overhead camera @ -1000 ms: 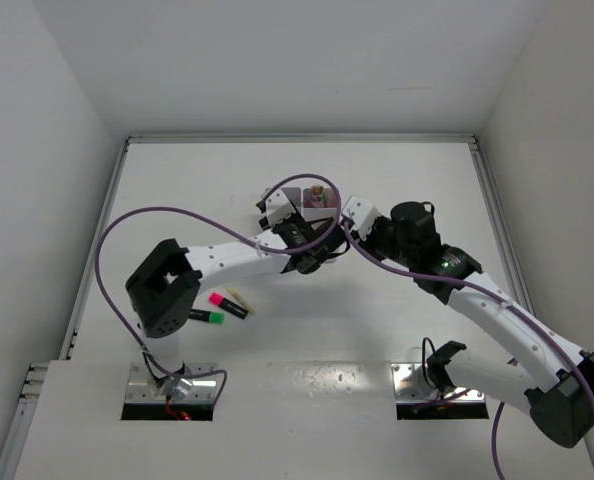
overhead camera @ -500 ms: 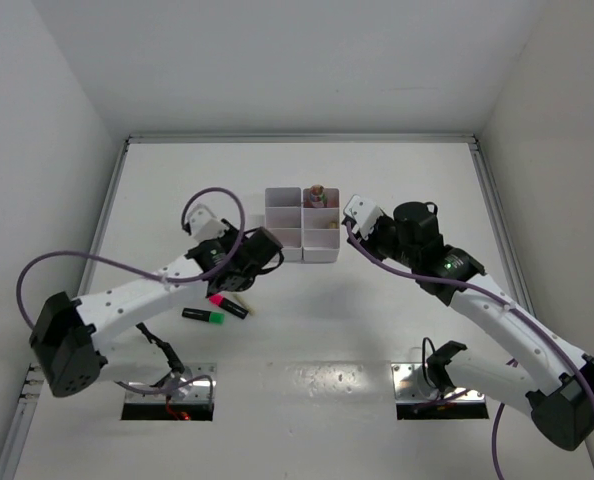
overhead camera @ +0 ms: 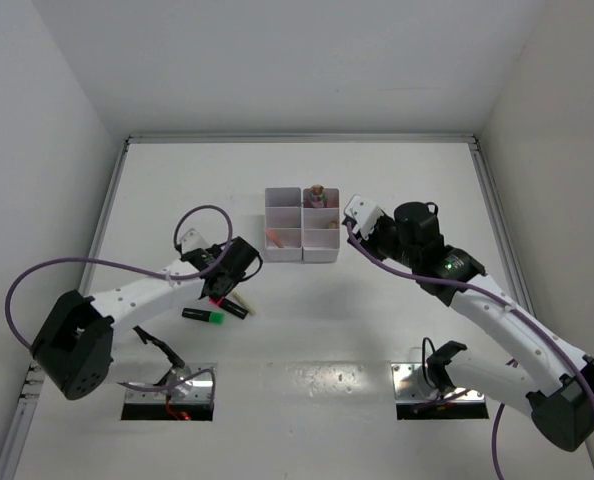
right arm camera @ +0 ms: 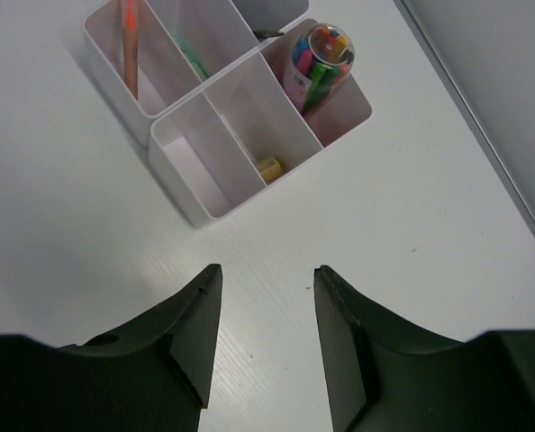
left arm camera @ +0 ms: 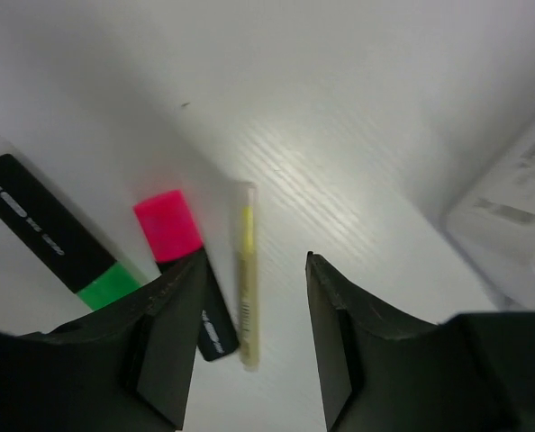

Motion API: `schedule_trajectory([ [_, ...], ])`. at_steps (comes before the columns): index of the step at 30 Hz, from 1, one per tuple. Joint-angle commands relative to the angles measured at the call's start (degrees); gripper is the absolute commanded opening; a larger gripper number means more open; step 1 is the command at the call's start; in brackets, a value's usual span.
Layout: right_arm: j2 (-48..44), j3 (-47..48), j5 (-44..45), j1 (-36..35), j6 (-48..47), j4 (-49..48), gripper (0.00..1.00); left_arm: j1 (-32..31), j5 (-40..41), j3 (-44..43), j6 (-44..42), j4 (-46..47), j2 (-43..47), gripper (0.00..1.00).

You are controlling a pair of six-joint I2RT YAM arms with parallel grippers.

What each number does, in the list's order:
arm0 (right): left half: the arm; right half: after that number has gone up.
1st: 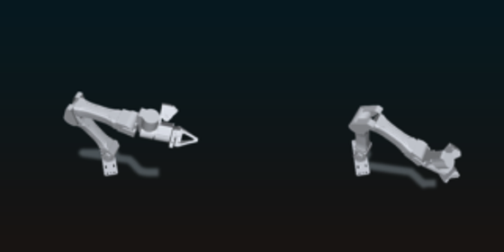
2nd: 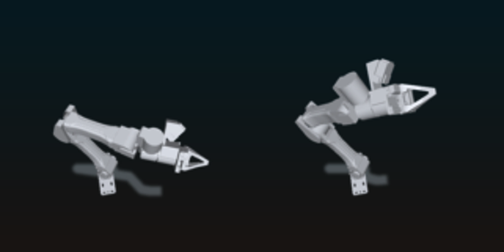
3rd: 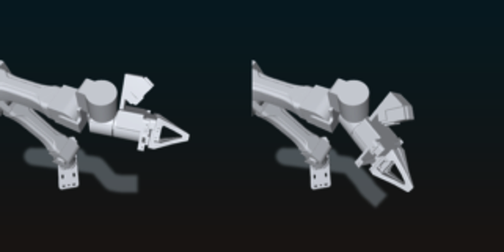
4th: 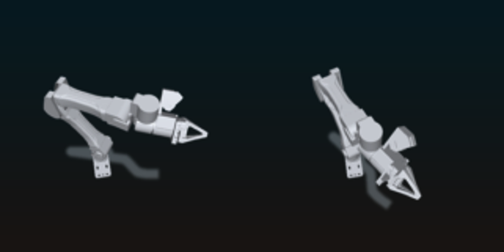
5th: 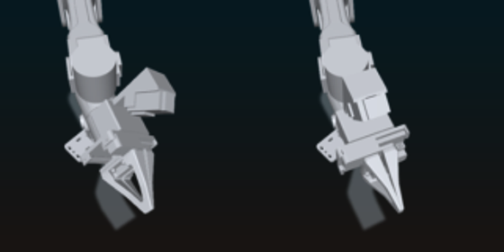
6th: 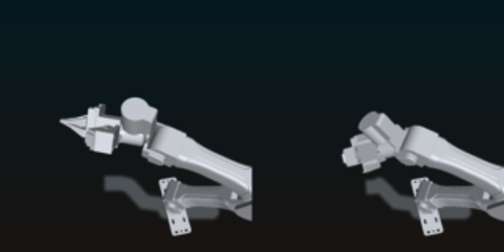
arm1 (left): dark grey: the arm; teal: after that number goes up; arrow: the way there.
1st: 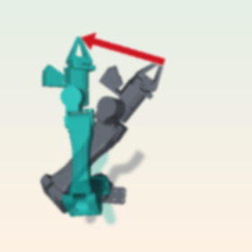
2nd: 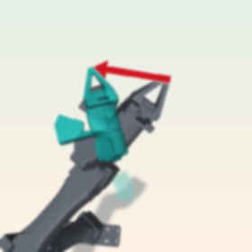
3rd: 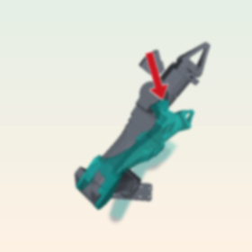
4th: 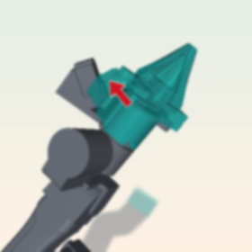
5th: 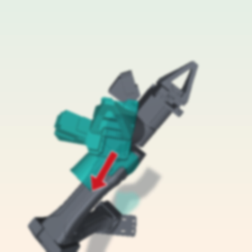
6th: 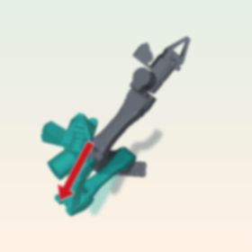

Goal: Sort the stationery into containers
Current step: Pick up the pen from the center of the board.

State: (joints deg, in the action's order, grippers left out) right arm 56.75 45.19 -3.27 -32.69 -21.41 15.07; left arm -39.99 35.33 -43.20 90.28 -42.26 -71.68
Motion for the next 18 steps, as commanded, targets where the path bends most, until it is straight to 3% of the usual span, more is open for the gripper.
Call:
schedule_trajectory([
  [1,-1.0,-0.5,-0.7,0.2,-0.1,-2.0,0.46,4.1,-6.0,1.8,-5.0,5.9,-2.4,0.53],
  [18,-1.6,-0.5,-0.2,0.2,-0.1,-2.0,0.46,8.4,-11.1,4.0,-11.0,13.3,-10.3,0.5],
])
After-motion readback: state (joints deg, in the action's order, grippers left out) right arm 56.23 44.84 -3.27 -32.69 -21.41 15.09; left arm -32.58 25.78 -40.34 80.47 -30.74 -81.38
